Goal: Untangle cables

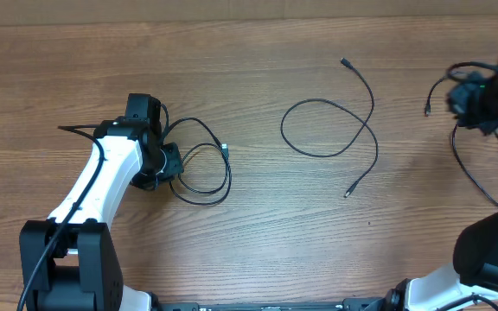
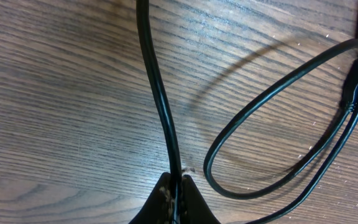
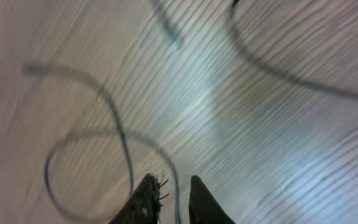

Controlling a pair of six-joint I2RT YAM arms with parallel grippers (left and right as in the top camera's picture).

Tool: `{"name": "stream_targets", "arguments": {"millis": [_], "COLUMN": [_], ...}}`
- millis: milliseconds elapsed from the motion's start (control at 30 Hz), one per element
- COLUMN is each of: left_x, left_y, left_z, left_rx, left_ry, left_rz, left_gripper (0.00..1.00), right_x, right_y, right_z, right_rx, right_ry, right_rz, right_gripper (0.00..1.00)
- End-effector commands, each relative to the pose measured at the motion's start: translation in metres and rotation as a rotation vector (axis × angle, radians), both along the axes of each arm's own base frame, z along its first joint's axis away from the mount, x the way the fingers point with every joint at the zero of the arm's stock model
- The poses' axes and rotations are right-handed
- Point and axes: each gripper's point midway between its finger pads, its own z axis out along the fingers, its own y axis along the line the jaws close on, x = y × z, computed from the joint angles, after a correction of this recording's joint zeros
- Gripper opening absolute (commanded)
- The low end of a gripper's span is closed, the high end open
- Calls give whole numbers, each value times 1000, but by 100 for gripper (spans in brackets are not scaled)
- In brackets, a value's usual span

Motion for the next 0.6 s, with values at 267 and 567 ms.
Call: {"name": "stream_targets", "arguments": {"millis": [267, 567], "left_x": [-1, 0], "left_y": [0, -1], "left_z": [-2, -2], "left_rx": [3, 2], "left_ry": [7, 4], "left_rz": [-22, -22], "left_gripper": [4, 4], "right_x": [-52, -78], "right_y": [73, 120], "right_z": [-59, -128], "right_rx": [121, 123], "right_ry": [257, 340], "right_rz": [23, 105], "right_gripper": [24, 34]}}
